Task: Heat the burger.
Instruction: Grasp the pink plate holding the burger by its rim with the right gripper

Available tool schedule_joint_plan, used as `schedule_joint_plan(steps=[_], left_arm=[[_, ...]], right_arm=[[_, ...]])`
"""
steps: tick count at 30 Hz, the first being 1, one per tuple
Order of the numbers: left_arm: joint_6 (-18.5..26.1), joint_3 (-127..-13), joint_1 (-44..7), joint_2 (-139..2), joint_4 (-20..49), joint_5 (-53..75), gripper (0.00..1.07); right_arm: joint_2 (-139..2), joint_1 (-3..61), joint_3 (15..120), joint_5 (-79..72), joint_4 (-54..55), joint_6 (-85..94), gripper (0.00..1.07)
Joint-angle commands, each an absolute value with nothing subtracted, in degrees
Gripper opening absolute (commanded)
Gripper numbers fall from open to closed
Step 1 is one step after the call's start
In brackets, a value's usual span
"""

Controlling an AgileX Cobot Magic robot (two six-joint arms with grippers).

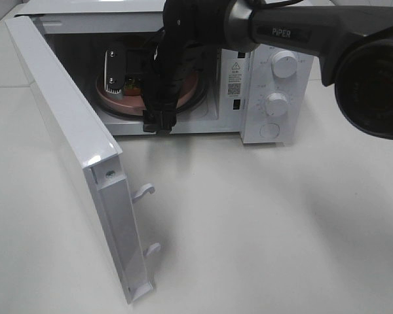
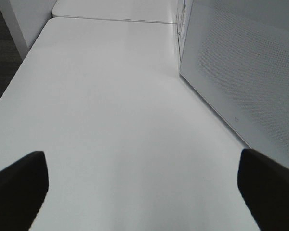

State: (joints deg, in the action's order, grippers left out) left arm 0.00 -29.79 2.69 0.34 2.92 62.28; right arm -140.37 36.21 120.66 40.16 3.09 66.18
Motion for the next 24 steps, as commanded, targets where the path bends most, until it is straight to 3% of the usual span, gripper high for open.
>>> schedule_joint_plan(steps=[1,24], left_arm=[[0.0,-29.56,2.81,0.57,2.75,61.42,1.0],[0.0,-29.56,2.81,0.57,2.75,61.42,1.0]], right_arm=[[-141.35,35.92,122.04,39.76,3.67,66.75,0.78],[-143.3,35.92,123.19,41.83,4.64,66.18,0.76]])
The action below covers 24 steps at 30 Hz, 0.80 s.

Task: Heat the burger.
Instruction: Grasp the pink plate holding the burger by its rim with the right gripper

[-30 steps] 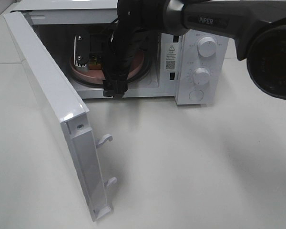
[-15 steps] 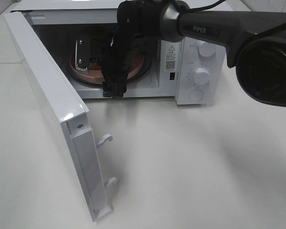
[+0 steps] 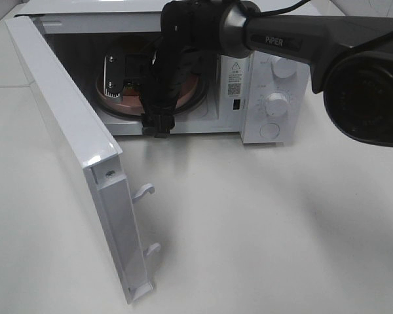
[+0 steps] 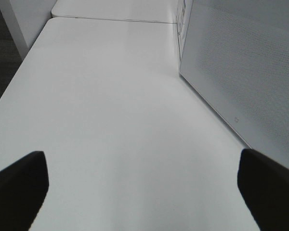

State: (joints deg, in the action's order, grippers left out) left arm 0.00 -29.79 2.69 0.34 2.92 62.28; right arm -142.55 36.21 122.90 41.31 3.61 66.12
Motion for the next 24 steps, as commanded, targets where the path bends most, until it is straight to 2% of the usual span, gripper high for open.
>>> schedule_joint_plan(steps=[1,24], left_arm=[[0.0,-29.56,2.81,0.57,2.75,61.42,1.0],[0.0,-29.56,2.81,0.52,2.81,61.42,1.0]], right_arm=[[-143.3,35.92,123.19,41.83,4.64,66.18,0.76],[-145.65,35.92,123.19,42.57,5.27,65.95,0.74]])
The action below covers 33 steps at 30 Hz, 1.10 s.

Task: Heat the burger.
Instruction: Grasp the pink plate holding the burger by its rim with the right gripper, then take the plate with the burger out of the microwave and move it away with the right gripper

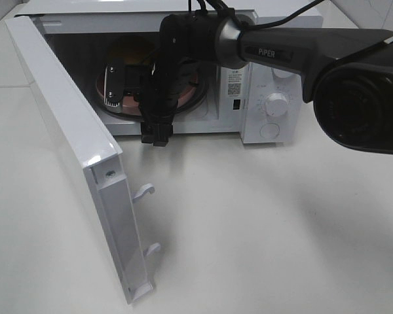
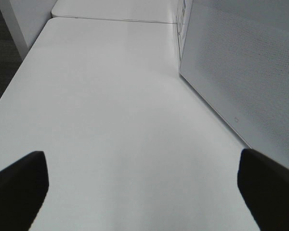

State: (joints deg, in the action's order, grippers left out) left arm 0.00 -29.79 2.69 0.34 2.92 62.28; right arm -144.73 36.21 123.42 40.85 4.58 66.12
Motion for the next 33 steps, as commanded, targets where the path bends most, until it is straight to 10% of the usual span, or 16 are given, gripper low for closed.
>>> schedule_joint_plan(steps=[1,14,33], left_arm=[[0.0,-29.56,2.81,0.52,2.81,61.42,1.0],[0.0,-29.56,2.81,0.52,2.81,61.42,1.0],[0.0,-29.56,2.81,0.52,2.81,61.42,1.0]], right_arm=[[-145.65,35.92,123.19,42.57,5.5,65.6,0.71],[-145.59,36.1,123.19,45.26,6.53,62.51,0.0],[-144.5,36.1,123.19,49.79,5.73,59.99,0.0]])
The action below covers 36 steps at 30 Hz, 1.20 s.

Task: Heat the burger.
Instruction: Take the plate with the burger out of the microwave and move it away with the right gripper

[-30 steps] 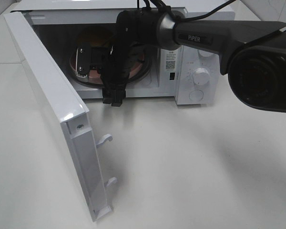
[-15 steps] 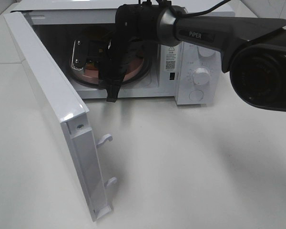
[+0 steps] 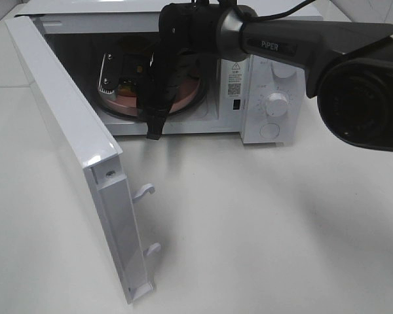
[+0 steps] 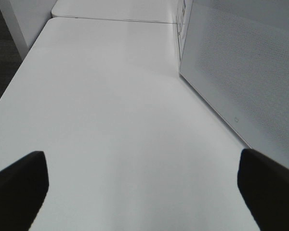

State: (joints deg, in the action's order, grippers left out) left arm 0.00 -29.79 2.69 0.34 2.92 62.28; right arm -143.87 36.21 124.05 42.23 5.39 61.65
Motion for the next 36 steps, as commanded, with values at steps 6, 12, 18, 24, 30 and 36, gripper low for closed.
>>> schedule_joint_plan(steps=[6,12,18,24,30,36], left_arm=[[0.0,-29.56,2.81,0.52,2.81,61.42,1.0],[0.0,-29.56,2.81,0.52,2.81,61.42,1.0],[0.0,-29.56,2.81,0.52,2.81,61.42,1.0],[0.0,-29.56,2.81,0.52,2.81,61.42,1.0],[0.0,-29.56,2.81,0.52,2.81,61.42,1.0],[0.0,-29.56,2.81,0.52,2.81,61.42,1.0]], right_arm=[[-141.58,36.1,120.72,51.74,5.27,59.64,0.0],[-136.25,36.1,112.59,46.81,5.21,60.73,0.0],[-130.75,36.1,103.82,38.56,5.04,60.73,0.0],[-126.62,36.1,97.63,34.03,4.81,61.82,0.0],[-122.56,36.1,91.85,29.22,4.53,62.34,0.0],[-119.92,36.1,88.81,26.87,4.47,62.57,0.0]])
